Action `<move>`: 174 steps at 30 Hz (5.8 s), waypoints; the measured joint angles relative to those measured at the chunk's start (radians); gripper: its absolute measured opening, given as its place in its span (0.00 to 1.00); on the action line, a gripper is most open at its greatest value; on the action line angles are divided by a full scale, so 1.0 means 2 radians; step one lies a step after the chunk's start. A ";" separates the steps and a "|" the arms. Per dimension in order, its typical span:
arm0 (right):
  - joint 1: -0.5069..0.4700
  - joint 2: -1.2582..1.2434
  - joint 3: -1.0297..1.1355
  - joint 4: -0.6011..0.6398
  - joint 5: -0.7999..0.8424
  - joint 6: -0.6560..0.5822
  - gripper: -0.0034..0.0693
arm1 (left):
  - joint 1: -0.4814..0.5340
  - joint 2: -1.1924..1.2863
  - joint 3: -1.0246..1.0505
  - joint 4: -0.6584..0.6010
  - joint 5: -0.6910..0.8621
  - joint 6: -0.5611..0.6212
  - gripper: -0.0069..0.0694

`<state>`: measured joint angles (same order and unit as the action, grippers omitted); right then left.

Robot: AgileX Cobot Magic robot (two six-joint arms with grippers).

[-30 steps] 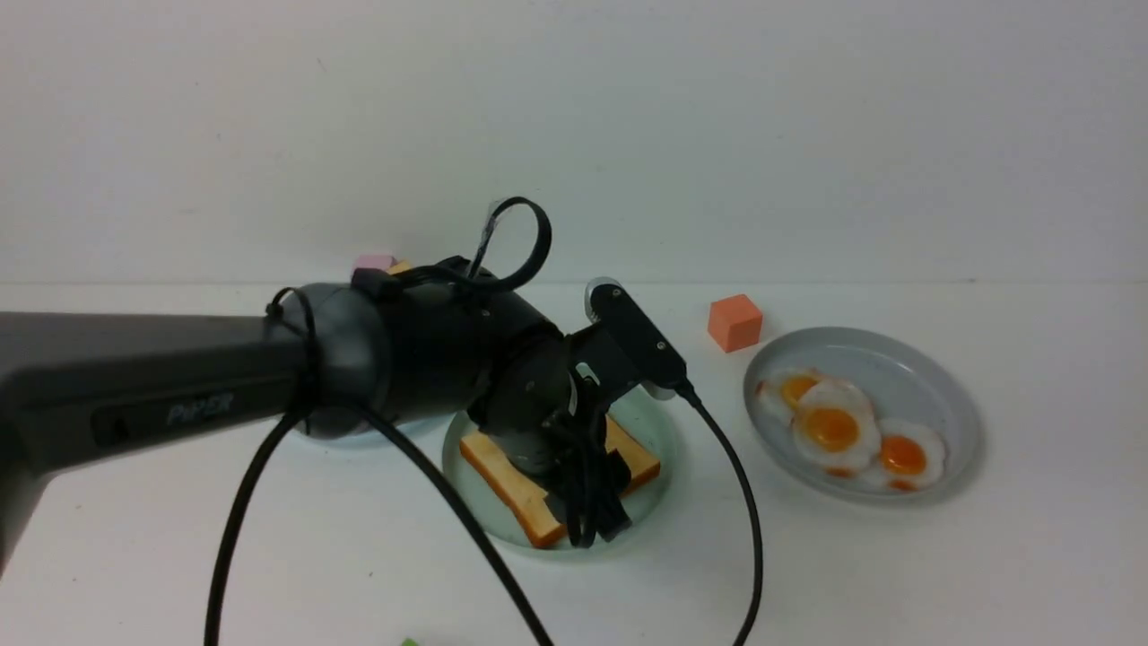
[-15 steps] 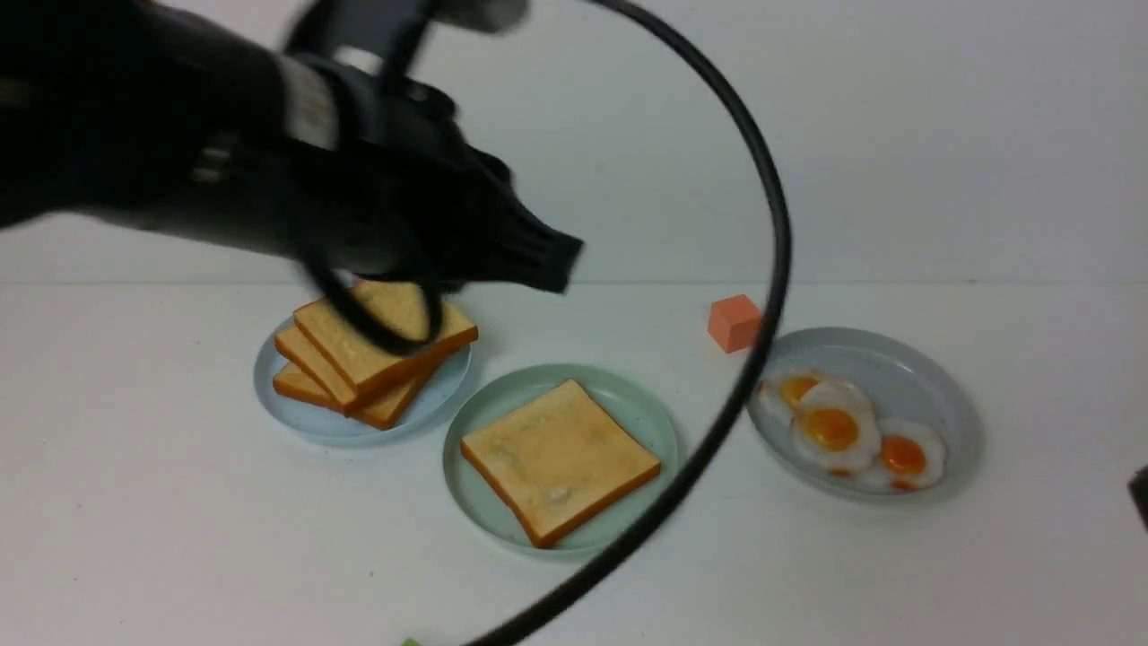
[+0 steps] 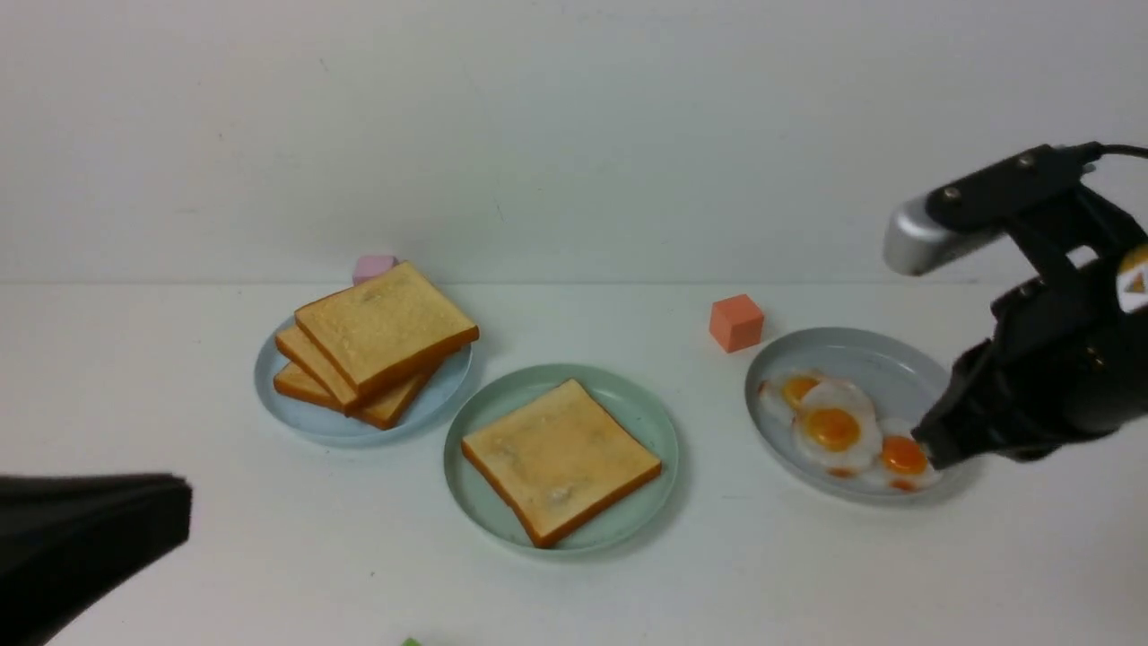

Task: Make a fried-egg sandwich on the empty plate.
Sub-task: Use the right arm to grab a fried egg, then use the right arm to place the fried egg on the slice of bread in the middle, then use the left arm to grab a slice of bread

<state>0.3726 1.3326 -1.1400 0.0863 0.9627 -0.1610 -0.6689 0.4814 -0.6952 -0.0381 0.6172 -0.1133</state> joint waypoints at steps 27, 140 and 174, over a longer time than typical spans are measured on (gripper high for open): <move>-0.195 0.432 -0.288 0.216 0.014 -0.040 0.82 | 0.000 -0.037 0.021 -0.040 -0.006 -0.001 0.07; -0.004 0.435 -0.295 0.343 -0.061 -0.078 0.21 | 0.000 -0.037 0.021 -0.018 0.004 -0.001 0.09; -0.002 -0.052 -0.055 0.093 0.097 0.037 0.05 | 0.166 0.468 -0.211 -0.063 0.036 0.102 0.07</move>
<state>0.3680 1.2280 -1.2506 0.2722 1.1576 -0.0861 -0.3379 1.4173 -1.1177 -0.1644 0.6889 0.0916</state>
